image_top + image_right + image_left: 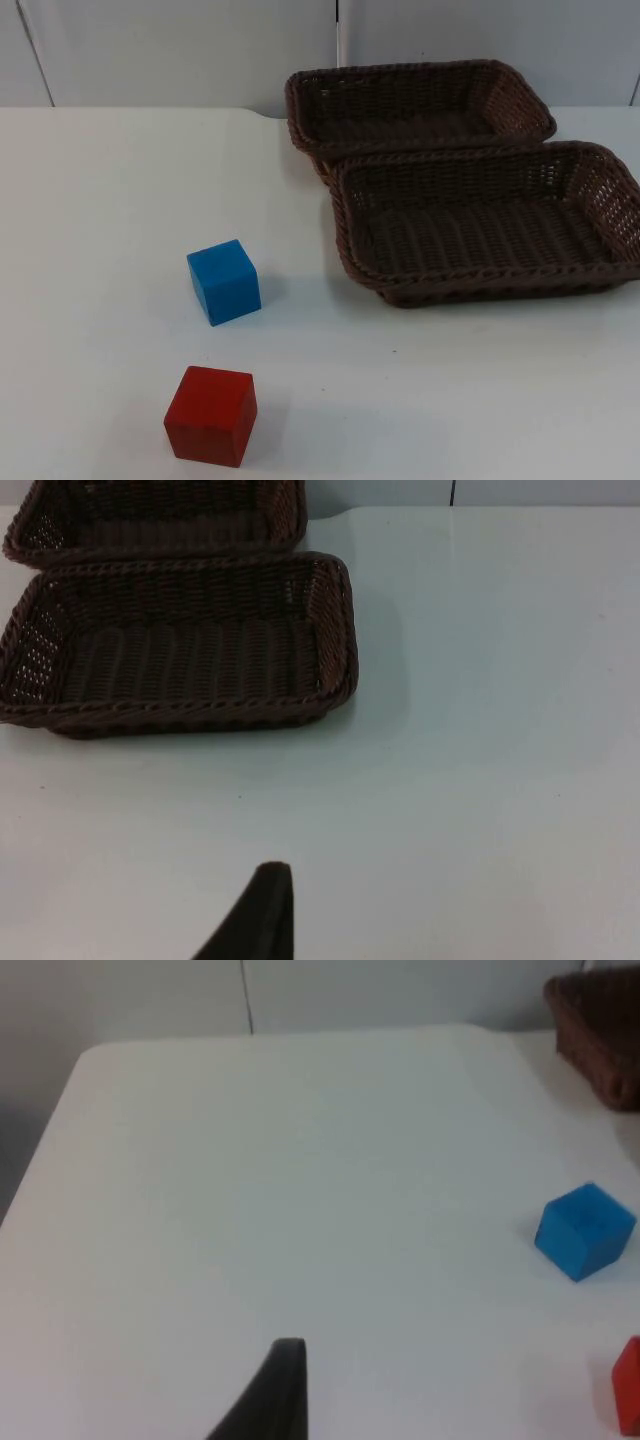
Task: Pick up one cube with the left hand and place it into the upper basket. Pick up one cube with the right hand and place it into the lower basket.
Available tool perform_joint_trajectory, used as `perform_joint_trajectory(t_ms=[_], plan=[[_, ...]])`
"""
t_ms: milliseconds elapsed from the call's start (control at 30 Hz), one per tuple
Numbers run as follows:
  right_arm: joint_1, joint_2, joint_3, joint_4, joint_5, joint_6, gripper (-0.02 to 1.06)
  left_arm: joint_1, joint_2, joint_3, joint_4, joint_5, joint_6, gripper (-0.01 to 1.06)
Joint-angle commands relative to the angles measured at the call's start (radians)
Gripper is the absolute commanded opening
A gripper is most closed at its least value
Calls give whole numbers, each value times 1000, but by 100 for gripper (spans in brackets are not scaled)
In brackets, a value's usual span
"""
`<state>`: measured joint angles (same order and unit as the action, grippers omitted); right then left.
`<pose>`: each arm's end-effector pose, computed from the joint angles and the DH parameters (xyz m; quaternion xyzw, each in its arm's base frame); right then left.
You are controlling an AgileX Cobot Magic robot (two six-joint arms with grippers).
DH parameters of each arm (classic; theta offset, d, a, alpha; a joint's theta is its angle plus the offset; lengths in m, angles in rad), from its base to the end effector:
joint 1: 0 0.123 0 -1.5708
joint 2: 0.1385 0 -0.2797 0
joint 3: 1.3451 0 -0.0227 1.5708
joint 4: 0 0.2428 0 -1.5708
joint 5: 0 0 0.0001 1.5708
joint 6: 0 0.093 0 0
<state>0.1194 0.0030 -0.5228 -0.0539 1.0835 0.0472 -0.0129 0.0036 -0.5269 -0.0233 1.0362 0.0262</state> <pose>-0.0073 -0.0053 0.2769 -0.0292 0.8532 0.0165 0.5205 -0.0063 -0.0018 0.2819 0.0169 0.8403 -0.0080 0.5418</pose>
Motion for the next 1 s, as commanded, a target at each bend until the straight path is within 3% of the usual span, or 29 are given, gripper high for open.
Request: perform_joint_trajectory(t_ms=[0,967], plan=[[-7,-3,7,4,-5,-3,105,4,2,-19,-29,-29,-4,105],[-7,-3,7,4,-5,-3,105,4,306,-37,-78,-205,-4,105]])
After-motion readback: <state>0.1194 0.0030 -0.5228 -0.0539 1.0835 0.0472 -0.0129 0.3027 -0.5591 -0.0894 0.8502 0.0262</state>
